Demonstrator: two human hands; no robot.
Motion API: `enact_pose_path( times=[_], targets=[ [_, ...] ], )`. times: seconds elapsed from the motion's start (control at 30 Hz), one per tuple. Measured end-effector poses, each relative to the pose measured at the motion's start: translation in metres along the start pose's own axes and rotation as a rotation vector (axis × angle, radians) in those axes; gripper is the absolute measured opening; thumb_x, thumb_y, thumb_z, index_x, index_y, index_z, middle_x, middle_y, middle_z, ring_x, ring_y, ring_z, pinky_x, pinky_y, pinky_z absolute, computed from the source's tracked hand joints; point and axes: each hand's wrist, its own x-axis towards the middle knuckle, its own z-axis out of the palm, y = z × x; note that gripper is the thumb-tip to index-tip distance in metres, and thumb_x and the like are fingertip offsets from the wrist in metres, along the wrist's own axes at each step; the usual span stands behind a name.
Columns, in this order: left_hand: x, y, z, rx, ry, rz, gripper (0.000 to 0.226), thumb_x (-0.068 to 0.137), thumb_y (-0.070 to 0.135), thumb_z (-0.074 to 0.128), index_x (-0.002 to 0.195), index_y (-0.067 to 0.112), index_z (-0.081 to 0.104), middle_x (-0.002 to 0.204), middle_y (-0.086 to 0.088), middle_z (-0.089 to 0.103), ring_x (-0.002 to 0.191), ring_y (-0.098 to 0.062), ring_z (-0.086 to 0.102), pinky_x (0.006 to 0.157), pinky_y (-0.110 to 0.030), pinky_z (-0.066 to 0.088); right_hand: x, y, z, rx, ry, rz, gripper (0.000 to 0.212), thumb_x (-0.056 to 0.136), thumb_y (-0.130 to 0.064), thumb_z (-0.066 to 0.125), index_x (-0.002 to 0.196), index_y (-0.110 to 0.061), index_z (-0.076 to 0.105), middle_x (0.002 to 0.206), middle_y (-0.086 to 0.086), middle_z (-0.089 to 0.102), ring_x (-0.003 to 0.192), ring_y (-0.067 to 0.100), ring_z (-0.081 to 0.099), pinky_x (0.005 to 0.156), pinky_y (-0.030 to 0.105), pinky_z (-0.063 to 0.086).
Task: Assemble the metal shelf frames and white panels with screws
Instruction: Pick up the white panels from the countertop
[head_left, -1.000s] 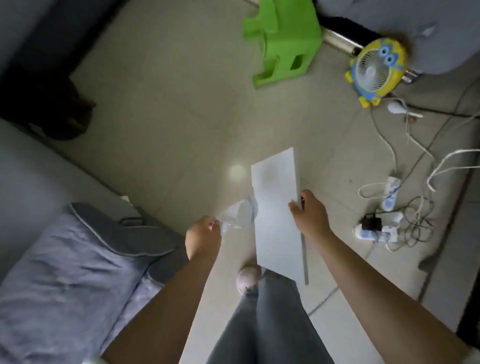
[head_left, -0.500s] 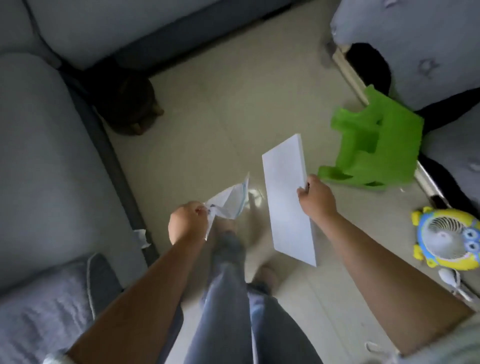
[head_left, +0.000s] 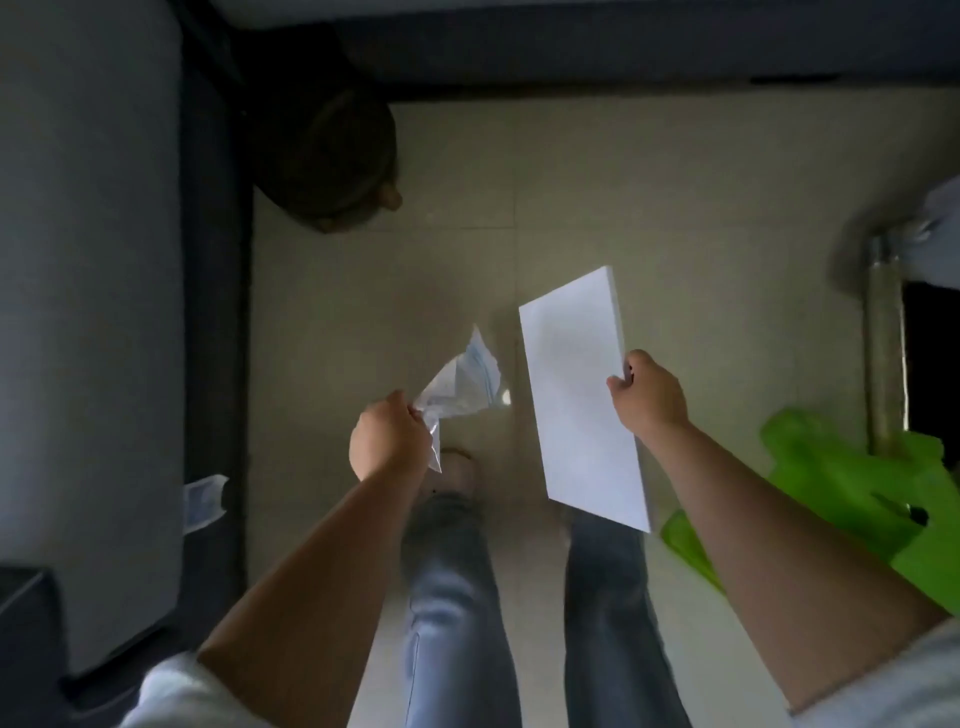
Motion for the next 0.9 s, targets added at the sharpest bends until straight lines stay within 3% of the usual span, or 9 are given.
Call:
enact_pose_path(
  times=[0.2, 0.37, 0.5, 0.6, 0.67, 0.73, 0.9],
  targets=[
    [0.063, 0.049, 0.1, -0.076, 0.018, -0.159, 0.023, 0.093, 0.015, 0.043, 0.103, -0.001, 0.057, 0.107, -0.021, 0.061, 0.098, -0.036, 0.057, 0.071, -0.034, 0.041, 0.118, 0.059, 0.046, -0.047, -0.058, -0.041, 0.042, 0.094, -0.016, 0.046, 0.061, -0.019, 0.021, 0.058, -0.001, 0.033, 0.064, 0.024, 0.04, 0.051, 0.028, 0.023],
    [0.117, 0.05, 0.199, -0.061, -0.001, -0.205, 0.022, 0.093, 0.013, 0.042, 0.105, -0.001, 0.052, 0.108, -0.023, 0.059, 0.098, -0.039, 0.056, 0.07, -0.036, 0.04, 0.211, 0.097, 0.1, -0.044, -0.085, -0.127, 0.043, 0.091, -0.015, 0.051, 0.059, -0.015, 0.023, 0.055, 0.004, 0.029, 0.063, 0.024, 0.035, 0.058, 0.031, 0.023],
    [0.164, 0.045, 0.257, -0.027, -0.012, -0.179, 0.021, 0.094, 0.016, 0.044, 0.105, -0.001, 0.052, 0.111, -0.021, 0.058, 0.1, -0.039, 0.057, 0.066, -0.034, 0.035, 0.268, 0.112, 0.134, 0.021, -0.117, -0.212, 0.019, 0.091, -0.012, 0.052, 0.073, -0.006, 0.047, 0.054, 0.003, 0.032, 0.056, 0.019, 0.032, 0.054, 0.033, 0.021],
    [0.195, 0.043, 0.291, -0.051, -0.043, -0.195, 0.02, 0.094, 0.017, 0.046, 0.107, 0.003, 0.052, 0.112, -0.019, 0.059, 0.103, -0.037, 0.056, 0.074, -0.036, 0.043, 0.305, 0.119, 0.155, -0.016, -0.111, -0.201, 0.017, 0.092, -0.011, 0.048, 0.099, 0.0, 0.059, 0.066, 0.01, 0.046, 0.069, 0.026, 0.045, 0.057, 0.031, 0.029],
    [0.209, 0.044, 0.31, -0.057, -0.109, -0.209, 0.024, 0.095, 0.014, 0.043, 0.115, 0.004, 0.052, 0.118, -0.017, 0.058, 0.109, -0.035, 0.055, 0.083, -0.038, 0.045, 0.326, 0.122, 0.167, -0.124, -0.076, -0.163, 0.024, 0.094, -0.011, 0.043, 0.109, 0.004, 0.055, 0.087, 0.02, 0.054, 0.091, 0.035, 0.054, 0.069, 0.032, 0.034],
    [0.216, 0.047, 0.326, -0.023, -0.195, -0.187, 0.029, 0.095, 0.017, 0.044, 0.122, 0.005, 0.05, 0.123, -0.016, 0.057, 0.114, -0.033, 0.053, 0.089, -0.038, 0.044, 0.342, 0.127, 0.177, -0.222, -0.056, -0.086, 0.029, 0.094, -0.007, 0.041, 0.118, 0.006, 0.051, 0.113, 0.027, 0.056, 0.11, 0.039, 0.051, 0.084, 0.034, 0.038],
    [0.218, 0.054, 0.343, -0.017, -0.432, -0.099, 0.055, 0.088, 0.037, 0.058, 0.132, 0.01, 0.039, 0.13, -0.011, 0.05, 0.12, -0.027, 0.049, 0.091, -0.035, 0.042, 0.343, 0.134, 0.185, -0.359, -0.057, 0.02, 0.035, 0.09, -0.008, 0.045, 0.121, 0.007, 0.047, 0.122, 0.029, 0.05, 0.114, 0.041, 0.048, 0.09, 0.038, 0.041]
  ],
)
